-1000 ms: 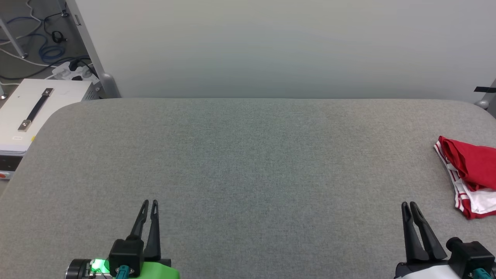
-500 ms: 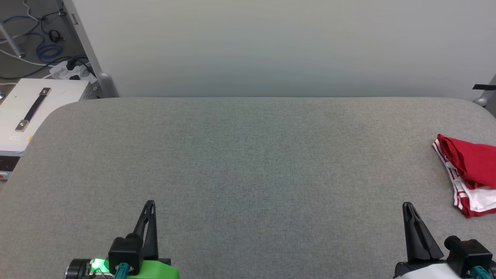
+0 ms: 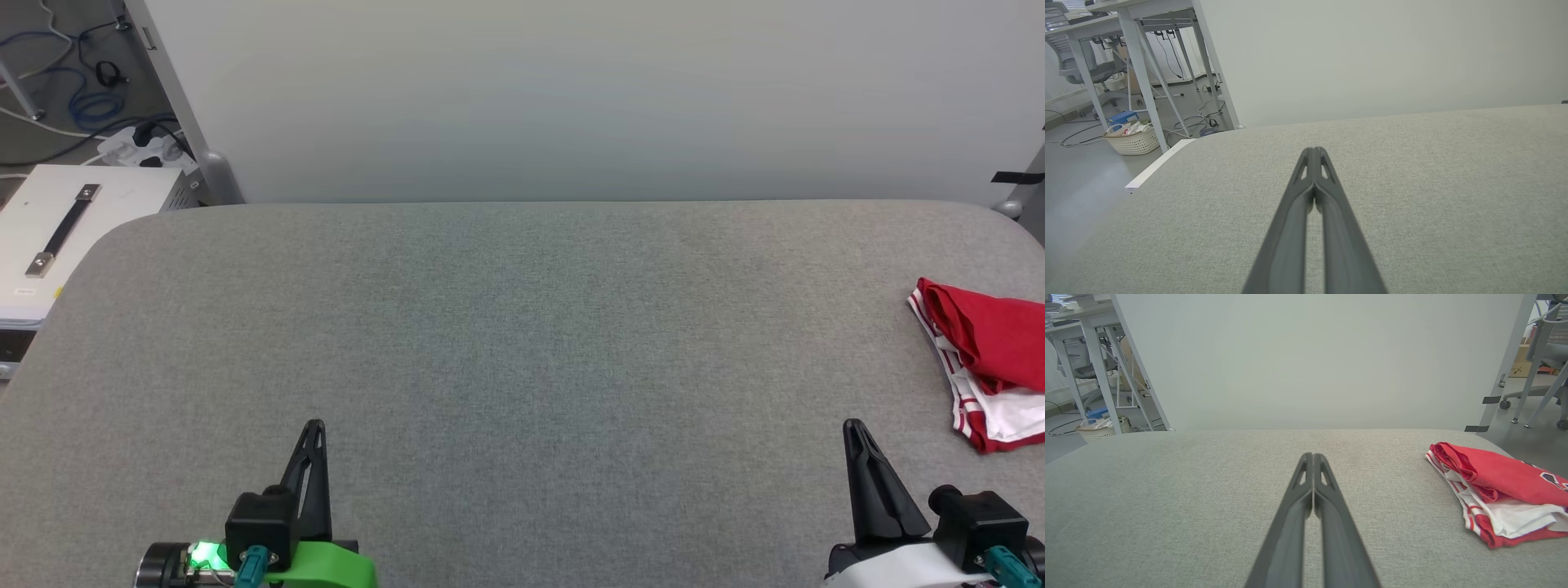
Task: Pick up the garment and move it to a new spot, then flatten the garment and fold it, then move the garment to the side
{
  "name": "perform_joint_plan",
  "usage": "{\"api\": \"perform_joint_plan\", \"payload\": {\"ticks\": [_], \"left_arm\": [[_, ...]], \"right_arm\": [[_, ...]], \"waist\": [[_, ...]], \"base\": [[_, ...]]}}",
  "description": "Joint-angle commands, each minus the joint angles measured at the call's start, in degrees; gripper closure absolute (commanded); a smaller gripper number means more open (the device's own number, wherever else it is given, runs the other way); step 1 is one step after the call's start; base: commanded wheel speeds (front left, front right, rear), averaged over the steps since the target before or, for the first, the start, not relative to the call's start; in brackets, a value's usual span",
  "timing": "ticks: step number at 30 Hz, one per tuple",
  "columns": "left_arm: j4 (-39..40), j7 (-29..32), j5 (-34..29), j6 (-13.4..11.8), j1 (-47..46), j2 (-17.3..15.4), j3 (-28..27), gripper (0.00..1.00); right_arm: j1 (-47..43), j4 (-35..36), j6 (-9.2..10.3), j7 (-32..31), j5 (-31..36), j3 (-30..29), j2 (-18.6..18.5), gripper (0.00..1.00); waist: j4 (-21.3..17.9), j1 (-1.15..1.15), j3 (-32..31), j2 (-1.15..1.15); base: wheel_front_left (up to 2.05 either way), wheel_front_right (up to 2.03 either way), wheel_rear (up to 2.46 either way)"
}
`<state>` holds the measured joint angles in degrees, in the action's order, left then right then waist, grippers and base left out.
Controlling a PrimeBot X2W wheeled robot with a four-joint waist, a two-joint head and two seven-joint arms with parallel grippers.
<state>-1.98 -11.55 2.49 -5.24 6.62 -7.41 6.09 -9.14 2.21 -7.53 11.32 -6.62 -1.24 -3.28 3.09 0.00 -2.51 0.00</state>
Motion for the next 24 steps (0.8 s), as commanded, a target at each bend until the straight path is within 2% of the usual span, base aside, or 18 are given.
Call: {"api": "perform_joint_plan", "payload": {"ticks": [1, 24], "left_arm": [[0.2, 0.3, -0.5, 0.4, -1.2, 0.3, -0.3, 1.00], [0.6, 3.0, -1.0, 1.6, -2.5, 1.3, -1.7, 1.00]], "right_arm": [[1.0, -0.2, 0.00, -0.3, 0.6, 0.2, 0.1, 1.00], [3.0, -0.7, 0.01, -2.9, 2.0, 0.4, 0.2, 1.00]], "waist": [[-0.1, 0.00, 0.0, 0.00], [-0.8, 0.00, 0.6, 0.00]], "base": [[0.00, 0.00, 0.00], [0.00, 0.00, 0.00]]}}
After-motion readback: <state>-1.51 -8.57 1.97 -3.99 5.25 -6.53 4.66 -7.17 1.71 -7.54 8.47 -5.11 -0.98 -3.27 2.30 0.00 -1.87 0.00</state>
